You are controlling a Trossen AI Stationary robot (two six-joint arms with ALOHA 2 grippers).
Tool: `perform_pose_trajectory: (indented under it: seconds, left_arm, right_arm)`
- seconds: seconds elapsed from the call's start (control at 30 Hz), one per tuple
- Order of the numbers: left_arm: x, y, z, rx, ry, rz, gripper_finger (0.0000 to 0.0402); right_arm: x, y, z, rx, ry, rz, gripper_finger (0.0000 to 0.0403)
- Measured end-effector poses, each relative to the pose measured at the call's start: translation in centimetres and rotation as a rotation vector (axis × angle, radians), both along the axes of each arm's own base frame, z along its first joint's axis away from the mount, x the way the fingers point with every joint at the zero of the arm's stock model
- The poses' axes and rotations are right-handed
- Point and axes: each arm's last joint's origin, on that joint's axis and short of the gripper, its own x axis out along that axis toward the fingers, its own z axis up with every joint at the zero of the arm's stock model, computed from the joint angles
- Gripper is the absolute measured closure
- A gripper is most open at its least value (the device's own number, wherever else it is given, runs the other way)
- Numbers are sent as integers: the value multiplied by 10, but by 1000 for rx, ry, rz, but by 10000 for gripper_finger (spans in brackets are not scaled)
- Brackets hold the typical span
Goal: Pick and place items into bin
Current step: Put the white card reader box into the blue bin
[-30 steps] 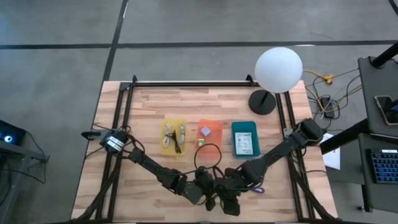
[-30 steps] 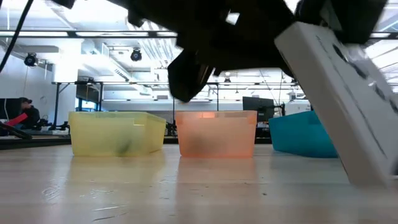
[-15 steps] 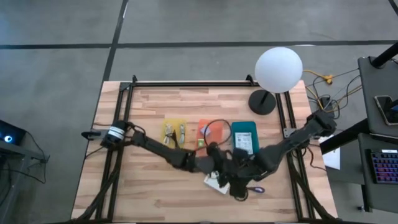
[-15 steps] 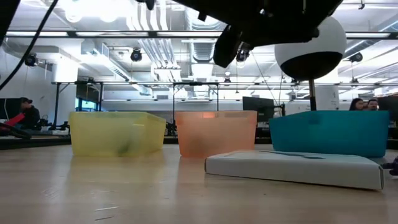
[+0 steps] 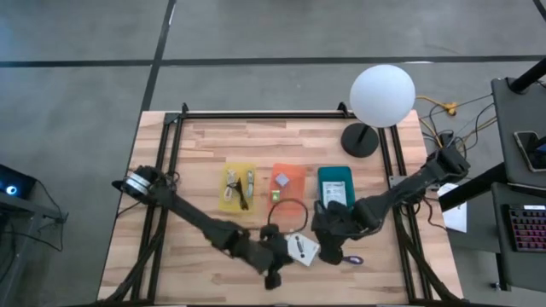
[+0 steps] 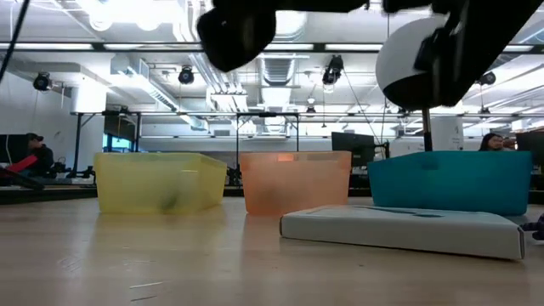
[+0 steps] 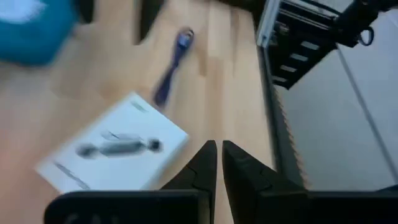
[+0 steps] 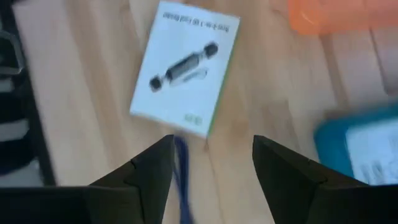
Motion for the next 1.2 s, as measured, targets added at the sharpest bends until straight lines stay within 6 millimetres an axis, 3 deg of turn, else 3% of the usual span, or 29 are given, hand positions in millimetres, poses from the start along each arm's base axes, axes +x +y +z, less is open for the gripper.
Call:
perform_pose_trajectory:
  seconds: [0.17,0.37,0.67,0.97,1.2]
  left_arm:
    - [9,-1,-35,-41,62,86,391]
    - [20,7,-52,-91,74,153,391]
    - [18,1,-72,-118,146,152,391]
    - [17,0,-94,-174,215,192,391]
    - [15,1,-87,-138,204,184,391]
  right_arm:
    - [10,-11,-30,89,-41,-12,199]
    - [8,-24,-55,120,2,-48,199]
    - [18,-21,-77,132,-23,-17,199]
    - [19,-23,-81,104,-25,-16,199]
    - [26,-18,-69,135,-49,-28,199]
